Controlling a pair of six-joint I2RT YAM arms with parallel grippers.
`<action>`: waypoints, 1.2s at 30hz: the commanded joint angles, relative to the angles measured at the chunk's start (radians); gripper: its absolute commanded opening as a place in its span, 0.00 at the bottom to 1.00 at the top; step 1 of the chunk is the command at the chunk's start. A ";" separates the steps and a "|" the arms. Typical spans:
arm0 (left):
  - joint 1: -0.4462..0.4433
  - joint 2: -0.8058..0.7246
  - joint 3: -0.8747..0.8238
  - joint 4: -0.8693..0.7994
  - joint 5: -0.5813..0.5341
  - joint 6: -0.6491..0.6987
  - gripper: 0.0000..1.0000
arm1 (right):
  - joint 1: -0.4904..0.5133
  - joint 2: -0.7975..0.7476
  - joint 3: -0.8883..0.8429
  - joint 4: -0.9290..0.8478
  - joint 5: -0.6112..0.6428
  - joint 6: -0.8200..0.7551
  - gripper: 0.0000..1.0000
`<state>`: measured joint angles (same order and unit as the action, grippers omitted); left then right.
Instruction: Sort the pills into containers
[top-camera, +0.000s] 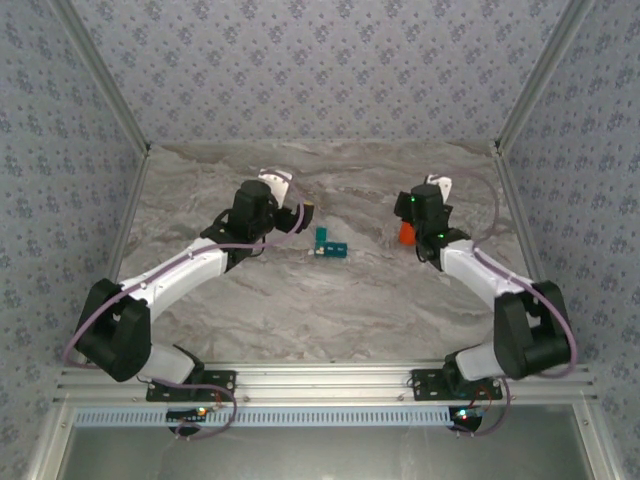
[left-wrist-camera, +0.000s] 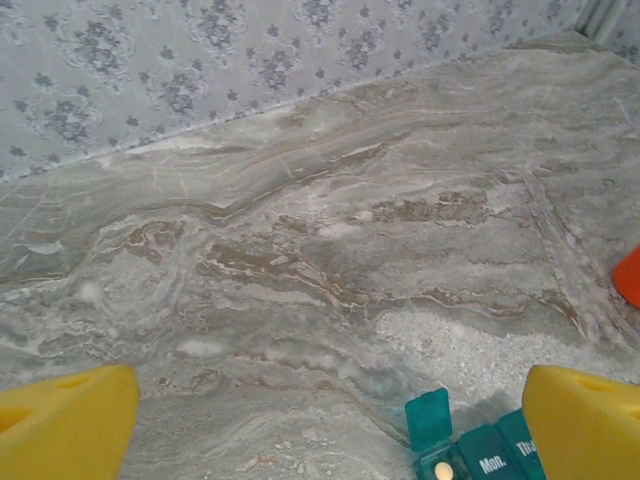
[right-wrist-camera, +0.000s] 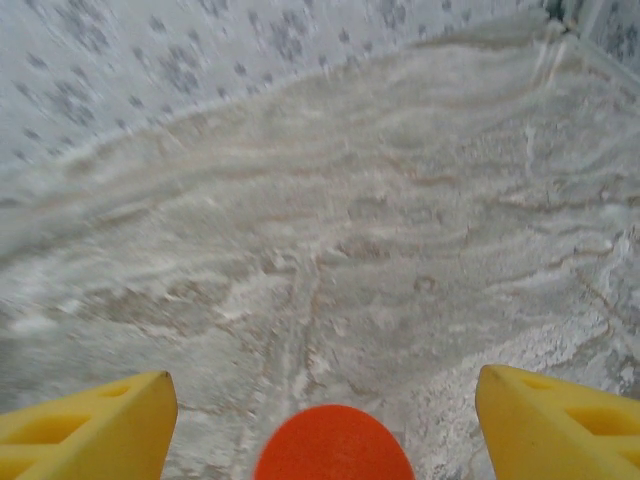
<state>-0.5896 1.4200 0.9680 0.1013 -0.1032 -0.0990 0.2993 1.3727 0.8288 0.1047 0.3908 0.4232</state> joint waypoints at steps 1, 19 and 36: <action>0.013 -0.010 0.021 0.013 -0.066 -0.036 0.98 | -0.019 -0.076 0.082 -0.082 -0.089 0.018 0.80; 0.104 0.042 0.043 -0.077 -0.207 -0.204 0.98 | 0.084 0.169 0.463 -0.511 -0.708 -0.004 0.78; 0.111 0.416 0.509 -0.580 -0.055 -0.154 0.31 | 0.157 0.450 0.476 -0.659 -0.664 -0.072 0.74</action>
<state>-0.4778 1.8000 1.4090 -0.3504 -0.2142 -0.2581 0.4465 1.8019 1.2835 -0.5041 -0.2836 0.3912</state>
